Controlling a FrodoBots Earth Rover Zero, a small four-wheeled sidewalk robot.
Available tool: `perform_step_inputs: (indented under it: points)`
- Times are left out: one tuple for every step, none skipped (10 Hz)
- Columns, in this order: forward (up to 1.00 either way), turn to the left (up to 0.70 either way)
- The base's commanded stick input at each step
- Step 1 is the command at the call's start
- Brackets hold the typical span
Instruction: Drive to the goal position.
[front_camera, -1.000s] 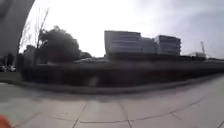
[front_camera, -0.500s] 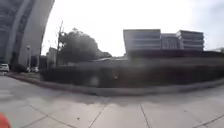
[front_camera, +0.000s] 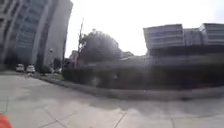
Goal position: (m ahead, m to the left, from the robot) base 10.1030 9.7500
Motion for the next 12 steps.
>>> perform_step_inputs:
  points:
    - [0.7, 0.35]
    - [0.7, 0.35]
    - [0.7, 0.35]
    - [0.7, 0.35]
    - [0.7, 0.35]
    - [0.7, 0.35]
    - [0.7, 0.3]
    - [0.7, 0.06]
    - [0.7, 0.0]
    - [0.7, 0.0]
    - [0.7, 0.0]
    - [0.7, 0.0]
